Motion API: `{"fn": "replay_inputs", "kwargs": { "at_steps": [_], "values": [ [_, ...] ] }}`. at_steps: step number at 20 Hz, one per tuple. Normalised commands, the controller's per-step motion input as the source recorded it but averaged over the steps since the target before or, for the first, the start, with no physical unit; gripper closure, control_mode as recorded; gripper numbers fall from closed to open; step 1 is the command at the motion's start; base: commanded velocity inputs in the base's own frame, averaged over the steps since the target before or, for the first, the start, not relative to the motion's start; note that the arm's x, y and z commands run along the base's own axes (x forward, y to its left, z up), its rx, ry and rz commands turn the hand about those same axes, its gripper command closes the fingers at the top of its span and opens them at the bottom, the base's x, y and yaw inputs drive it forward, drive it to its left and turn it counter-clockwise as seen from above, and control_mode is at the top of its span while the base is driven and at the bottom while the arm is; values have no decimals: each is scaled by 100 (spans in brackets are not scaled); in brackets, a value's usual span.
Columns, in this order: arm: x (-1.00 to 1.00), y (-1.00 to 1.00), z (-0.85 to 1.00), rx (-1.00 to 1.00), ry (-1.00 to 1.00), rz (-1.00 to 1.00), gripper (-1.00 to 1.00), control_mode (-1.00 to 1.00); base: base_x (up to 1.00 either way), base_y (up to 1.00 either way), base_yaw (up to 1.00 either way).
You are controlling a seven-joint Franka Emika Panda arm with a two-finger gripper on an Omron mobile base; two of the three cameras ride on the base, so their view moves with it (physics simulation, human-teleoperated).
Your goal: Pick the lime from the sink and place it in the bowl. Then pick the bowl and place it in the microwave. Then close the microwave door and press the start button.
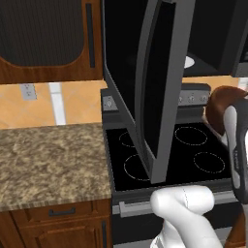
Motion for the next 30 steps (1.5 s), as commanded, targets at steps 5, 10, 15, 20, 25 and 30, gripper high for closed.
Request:
{"fn": "replay_inputs", "kwargs": {
  "at_steps": [5,10,15,20,25,30],
  "values": [
    [-40,14,96,-14,-22,25,100,-100,0,0,0],
    [28,32,33,-6,-8,29,100,-100,0,0,0],
    [78,12,19,-1,2,28,100,-100,0,0,0],
    [70,6,33,-6,0,18,100,-100,0,0,0],
    [76,2,27,-7,-2,9,100,-100,0,0,0],
    [80,2,26,-7,-3,9,100,-100,0,0,0]
  ]
}}
